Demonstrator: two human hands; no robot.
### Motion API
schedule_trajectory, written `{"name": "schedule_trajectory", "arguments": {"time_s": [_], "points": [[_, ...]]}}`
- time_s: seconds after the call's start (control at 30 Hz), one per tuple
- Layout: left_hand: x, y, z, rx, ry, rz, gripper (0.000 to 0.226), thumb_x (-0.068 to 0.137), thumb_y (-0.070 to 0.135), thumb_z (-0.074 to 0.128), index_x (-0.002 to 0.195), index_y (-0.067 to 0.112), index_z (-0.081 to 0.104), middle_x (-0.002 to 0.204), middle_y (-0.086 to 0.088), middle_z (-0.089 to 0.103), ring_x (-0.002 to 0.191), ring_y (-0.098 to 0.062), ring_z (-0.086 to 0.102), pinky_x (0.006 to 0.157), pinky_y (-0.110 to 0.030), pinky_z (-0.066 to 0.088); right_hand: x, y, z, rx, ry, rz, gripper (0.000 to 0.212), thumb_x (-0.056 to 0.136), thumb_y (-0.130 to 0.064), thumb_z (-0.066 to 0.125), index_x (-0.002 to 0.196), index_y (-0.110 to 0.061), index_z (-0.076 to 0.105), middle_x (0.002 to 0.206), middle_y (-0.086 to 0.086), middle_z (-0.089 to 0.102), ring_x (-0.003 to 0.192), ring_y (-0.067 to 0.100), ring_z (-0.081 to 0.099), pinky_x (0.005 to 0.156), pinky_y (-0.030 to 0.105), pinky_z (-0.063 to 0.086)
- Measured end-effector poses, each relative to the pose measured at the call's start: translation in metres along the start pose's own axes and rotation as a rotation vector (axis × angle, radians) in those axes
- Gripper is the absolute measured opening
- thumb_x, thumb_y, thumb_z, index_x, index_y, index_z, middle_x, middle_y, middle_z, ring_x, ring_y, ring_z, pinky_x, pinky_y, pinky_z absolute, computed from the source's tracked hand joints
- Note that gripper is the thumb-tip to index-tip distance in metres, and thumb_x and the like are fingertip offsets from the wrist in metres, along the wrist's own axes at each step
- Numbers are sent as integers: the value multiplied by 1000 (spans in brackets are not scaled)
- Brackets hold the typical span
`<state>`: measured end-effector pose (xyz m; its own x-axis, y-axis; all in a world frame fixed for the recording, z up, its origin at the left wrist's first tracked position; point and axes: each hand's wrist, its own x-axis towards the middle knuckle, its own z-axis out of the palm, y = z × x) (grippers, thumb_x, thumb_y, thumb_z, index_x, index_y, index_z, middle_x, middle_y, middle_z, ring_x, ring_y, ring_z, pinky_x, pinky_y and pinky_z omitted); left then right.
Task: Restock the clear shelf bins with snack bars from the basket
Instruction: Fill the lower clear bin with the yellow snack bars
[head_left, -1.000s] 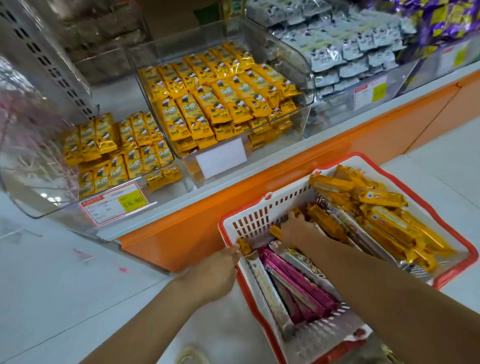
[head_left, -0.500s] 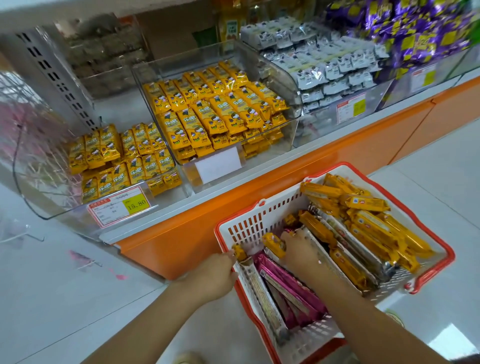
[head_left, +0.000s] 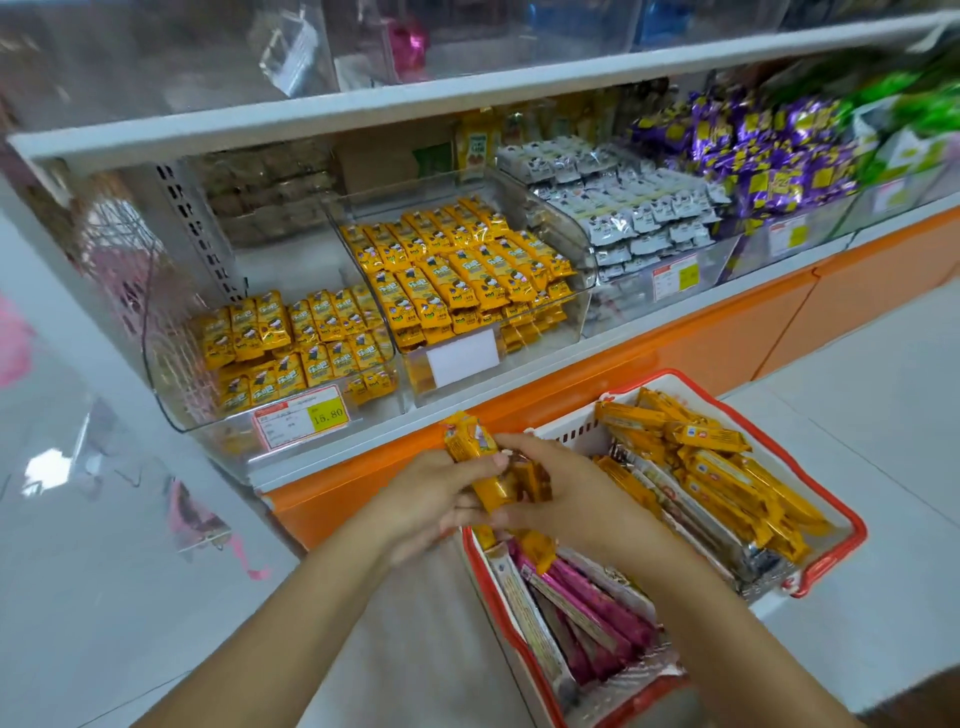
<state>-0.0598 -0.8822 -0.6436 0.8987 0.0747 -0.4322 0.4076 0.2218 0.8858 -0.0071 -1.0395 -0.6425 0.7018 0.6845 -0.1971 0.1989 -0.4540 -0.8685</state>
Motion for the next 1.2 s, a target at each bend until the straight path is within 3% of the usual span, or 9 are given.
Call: {"name": "schedule_trajectory", "arguments": {"time_s": [0.13, 0.57, 0.7, 0.8, 0.9, 0.97, 1.03, 1.13, 1.2], "points": [[-15, 13, -10, -69, -77, 33, 40, 75, 21, 65, 109, 0, 64, 107, -23, 68, 84, -27, 69, 78, -38, 57, -12, -20, -17, 175, -101, -37, 59, 90, 3, 59, 126, -42, 47, 100, -18, 65, 82, -7, 62, 77, 20, 53], [-49, 36, -24, -256, -216, 45, 41, 84, 19, 56, 124, 10, 59, 125, -19, 61, 113, -36, 59, 90, -50, 51, -1, -56, -14, 505, 202, -64, 41, 71, -14, 78, 105, -14, 56, 99, 9, 68, 85, 22, 70, 72, 33, 59], [-50, 41, -24, -432, -148, 66, 37, 82, 27, 56, 115, 13, 64, 118, -21, 64, 95, -34, 67, 83, -54, 51, 8, -75, 2, 226, 448, -201, 21, 78, -22, 77, 84, -18, 58, 84, -1, 68, 74, 8, 67, 68, 26, 54], [-52, 48, -24, -546, -12, 152, 24, 86, 29, 56, 96, 12, 69, 91, -18, 71, 74, -26, 69, 71, -43, 58, 9, -94, 20, -48, 387, -219, 39, 76, -38, 77, 109, -31, 58, 95, -19, 64, 83, -7, 60, 69, 7, 43], [-48, 56, -37, -575, 112, 237, 31, 89, 34, 55, 107, 10, 64, 91, -13, 73, 75, -22, 71, 66, -33, 59, 18, -110, 38, -361, 345, -224, 80, 76, -51, 73, 144, -32, 35, 125, -11, 57, 113, 7, 53, 86, 19, 43], [-46, 62, -46, -577, 93, 270, 53, 83, 46, 54, 123, 11, 59, 115, -13, 67, 97, -23, 66, 82, -39, 56, 29, -123, 43, -405, 380, -266, 76, 82, -47, 68, 146, -32, 32, 135, -8, 52, 122, 12, 49, 91, 25, 40], [-44, 67, -58, -577, 117, 328, 52, 90, 48, 46, 123, 10, 58, 111, -12, 68, 93, -20, 67, 72, -35, 59, 47, -135, 44, -350, 376, -307, 69, 83, -40, 68, 144, -29, 37, 134, -4, 53, 121, 14, 49, 93, 28, 41], [-43, 74, -81, -298, 408, 389, 29, 99, 28, 45, 95, 8, 65, 84, -11, 69, 66, -13, 69, 59, -27, 57, 91, -152, 45, -355, 382, -324, 63, 81, -35, 67, 138, -27, 44, 127, 4, 57, 114, 21, 54, 87, 33, 46], [-43, 71, -101, 323, 693, 447, 21, 94, 24, 52, 84, 14, 68, 84, -8, 69, 75, -17, 67, 69, -29, 50, 123, -163, 46, -423, 374, -298, 59, 82, -37, 66, 137, -28, 47, 127, 7, 56, 114, 25, 53, 86, 35, 46]]}}
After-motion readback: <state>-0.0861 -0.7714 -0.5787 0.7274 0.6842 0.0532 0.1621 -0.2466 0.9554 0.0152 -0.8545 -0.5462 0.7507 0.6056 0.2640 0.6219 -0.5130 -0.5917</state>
